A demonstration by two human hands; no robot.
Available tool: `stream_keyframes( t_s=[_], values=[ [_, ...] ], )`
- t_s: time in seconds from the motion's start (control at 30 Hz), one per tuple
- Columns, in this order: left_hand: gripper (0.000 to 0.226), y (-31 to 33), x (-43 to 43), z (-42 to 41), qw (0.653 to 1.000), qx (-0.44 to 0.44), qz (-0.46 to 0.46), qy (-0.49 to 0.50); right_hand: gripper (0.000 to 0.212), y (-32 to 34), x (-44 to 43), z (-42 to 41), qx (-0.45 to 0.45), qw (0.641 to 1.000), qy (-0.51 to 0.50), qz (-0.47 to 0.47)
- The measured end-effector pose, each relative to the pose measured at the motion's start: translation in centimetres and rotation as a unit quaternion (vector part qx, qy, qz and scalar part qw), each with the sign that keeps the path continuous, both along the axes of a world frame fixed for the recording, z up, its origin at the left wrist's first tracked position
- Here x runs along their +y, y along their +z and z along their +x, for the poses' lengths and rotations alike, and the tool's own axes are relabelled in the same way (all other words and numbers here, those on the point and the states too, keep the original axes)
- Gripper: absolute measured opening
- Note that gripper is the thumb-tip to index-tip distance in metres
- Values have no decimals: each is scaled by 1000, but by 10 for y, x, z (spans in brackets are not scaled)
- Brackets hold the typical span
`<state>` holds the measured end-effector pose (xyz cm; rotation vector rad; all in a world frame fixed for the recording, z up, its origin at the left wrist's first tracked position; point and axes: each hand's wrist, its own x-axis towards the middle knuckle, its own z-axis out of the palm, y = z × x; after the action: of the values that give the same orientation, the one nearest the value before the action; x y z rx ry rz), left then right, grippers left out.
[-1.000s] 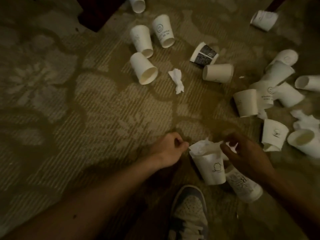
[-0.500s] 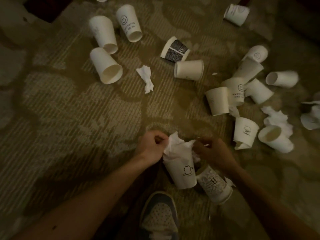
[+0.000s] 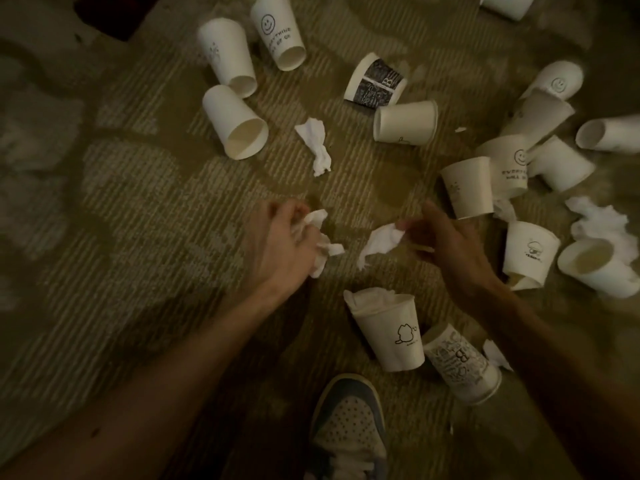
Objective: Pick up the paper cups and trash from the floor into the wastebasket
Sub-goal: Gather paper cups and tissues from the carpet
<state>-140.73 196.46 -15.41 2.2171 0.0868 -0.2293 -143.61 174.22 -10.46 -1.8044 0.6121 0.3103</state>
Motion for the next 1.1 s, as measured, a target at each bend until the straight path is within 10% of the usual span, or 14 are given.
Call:
stream_keyframes(
  t_s=[0.2, 0.3, 0.43, 0.67, 0.9, 1.0, 1.1],
  values=[
    [37, -25, 4, -10, 933, -125, 192, -276, 55, -9, 2, 0, 35, 999, 10, 4],
    [19, -32, 11, -4, 949, -169, 146, -224, 55, -7, 5, -4, 47, 999, 14, 14],
    [30, -10, -6, 1, 994, 26, -56, -95, 58, -5, 13, -8, 41, 997, 47, 38],
    [54, 13, -44, -21, 906, 230, -344, -84, 60, -3, 29, -6, 51, 979, 82, 180],
    [46, 6, -44, -26, 974, 120, -187, -38, 66, -5, 23, -2, 91, 967, 87, 220],
    [56, -3, -37, -24, 985, 113, -125, -33, 32, -7, 11, -5, 40, 978, 207, 10],
    [65, -12, -30, -25, 986, 130, -96, -51, 14, -20, 4, -1, 115, 881, 416, -195]
  ],
)
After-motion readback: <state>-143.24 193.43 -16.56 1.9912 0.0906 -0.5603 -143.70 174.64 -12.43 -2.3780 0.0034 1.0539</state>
